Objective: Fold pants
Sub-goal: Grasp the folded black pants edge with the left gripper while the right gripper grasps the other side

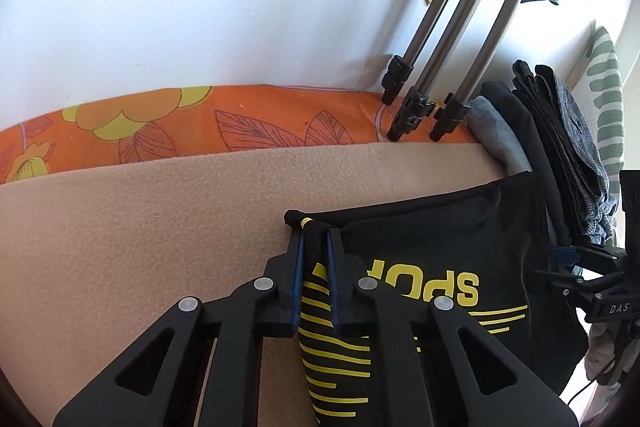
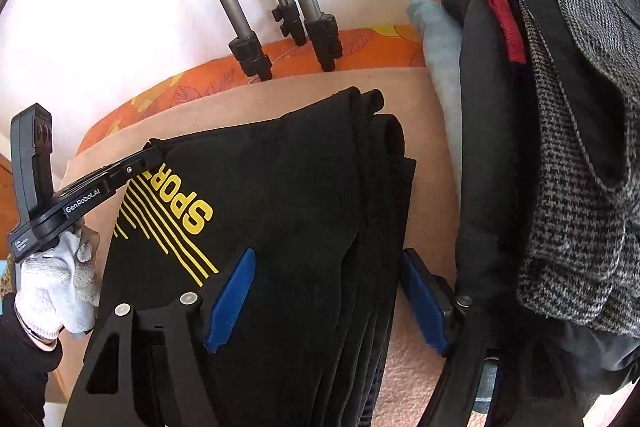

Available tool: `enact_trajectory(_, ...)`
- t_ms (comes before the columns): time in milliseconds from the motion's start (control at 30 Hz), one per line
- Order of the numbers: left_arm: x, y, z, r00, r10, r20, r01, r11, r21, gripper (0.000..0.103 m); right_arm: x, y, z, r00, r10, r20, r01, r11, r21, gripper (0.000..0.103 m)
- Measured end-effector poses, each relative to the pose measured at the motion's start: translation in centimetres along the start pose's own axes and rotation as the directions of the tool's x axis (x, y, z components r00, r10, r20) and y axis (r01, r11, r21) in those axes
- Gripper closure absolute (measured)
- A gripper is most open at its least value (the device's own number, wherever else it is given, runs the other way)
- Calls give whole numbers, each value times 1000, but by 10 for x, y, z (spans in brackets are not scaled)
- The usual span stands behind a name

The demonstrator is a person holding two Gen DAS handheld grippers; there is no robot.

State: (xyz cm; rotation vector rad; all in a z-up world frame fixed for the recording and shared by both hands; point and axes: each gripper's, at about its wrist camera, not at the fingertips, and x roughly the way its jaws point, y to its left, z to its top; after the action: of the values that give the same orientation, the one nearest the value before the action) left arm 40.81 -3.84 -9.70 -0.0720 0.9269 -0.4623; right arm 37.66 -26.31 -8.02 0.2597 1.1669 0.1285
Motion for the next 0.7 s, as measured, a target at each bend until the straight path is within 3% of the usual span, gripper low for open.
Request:
enact_trajectory(133,-1,1,-1,1000,-5,5,5,1000,2,94,-18,-3,0,998,40,50,-41,999,12,35)
enact_trajectory(300,-4,4,-3,1000,-4,-1,4,1000,-9,89,-8,-5,10,1000,12,-6,-11,998,64,35)
enact_trajectory(367,-4,2,-4,1000,-10,-5,10,1000,-5,88,-18,7,3,1000,-12,9,12,1000,12,36)
enact_trajectory(467,-3,3,-5,1000,-16,-4,16,1000,0,88,-47,18,-6,997,44,65,-42,998,-36,37)
enact_trajectory(567,-3,3,-4,999,-41,-6,41,999,-14,79,-59,13,8,986,129,105,-127,991,-31,36)
enact_trajectory(700,-4,-1,-4,999,-39,-15,39,999,-10,72,-41,3,38,994,94,54,-94,996,3,35)
